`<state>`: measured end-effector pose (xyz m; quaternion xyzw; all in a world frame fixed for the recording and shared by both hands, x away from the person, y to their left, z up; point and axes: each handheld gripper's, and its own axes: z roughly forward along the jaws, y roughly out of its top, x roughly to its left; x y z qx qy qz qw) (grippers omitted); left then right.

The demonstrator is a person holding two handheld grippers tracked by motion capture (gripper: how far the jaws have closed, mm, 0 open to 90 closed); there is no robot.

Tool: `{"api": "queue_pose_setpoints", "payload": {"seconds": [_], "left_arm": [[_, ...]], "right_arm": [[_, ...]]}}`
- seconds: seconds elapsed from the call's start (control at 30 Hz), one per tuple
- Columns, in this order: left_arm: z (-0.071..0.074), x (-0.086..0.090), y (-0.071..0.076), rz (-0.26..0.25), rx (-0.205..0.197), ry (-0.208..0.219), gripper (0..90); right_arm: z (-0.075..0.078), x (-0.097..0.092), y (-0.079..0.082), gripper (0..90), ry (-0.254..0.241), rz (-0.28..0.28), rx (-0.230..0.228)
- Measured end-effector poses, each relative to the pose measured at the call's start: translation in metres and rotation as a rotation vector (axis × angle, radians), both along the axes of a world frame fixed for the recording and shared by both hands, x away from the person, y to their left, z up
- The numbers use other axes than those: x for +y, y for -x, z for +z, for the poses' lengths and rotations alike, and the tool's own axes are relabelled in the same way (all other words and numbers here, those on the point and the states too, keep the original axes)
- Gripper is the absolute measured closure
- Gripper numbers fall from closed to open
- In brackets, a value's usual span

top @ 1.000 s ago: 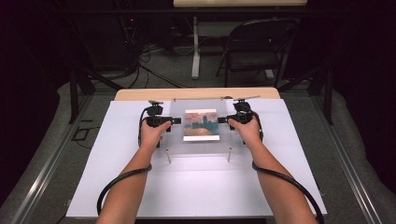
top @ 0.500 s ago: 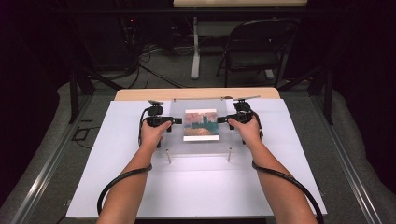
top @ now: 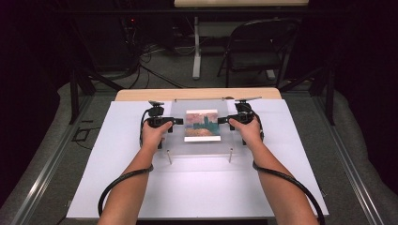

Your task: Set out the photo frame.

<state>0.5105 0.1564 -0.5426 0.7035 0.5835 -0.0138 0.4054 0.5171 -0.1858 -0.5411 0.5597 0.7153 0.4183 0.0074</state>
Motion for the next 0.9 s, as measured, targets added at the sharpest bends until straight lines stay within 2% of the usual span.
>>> {"api": "queue_pose_setpoints", "payload": {"seconds": [0.23,0.4,0.9], "left_arm": [[0.0015,-0.0006,-0.0002,0.001,0.009,-0.007,28.1],[0.0018,0.0023,-0.0012,0.005,0.018,0.007,31.4],[0.0038,0.0004,-0.0026,0.013,0.037,-0.007,31.4]], "right_arm": [[0.0001,0.0000,0.0002,30.9,0.000,0.001,0.003],[0.0001,-0.0022,-0.0002,32.9,-0.008,0.004,0.008],[-0.0002,-0.0025,0.0001,33.2,-0.008,0.001,0.011]]}}
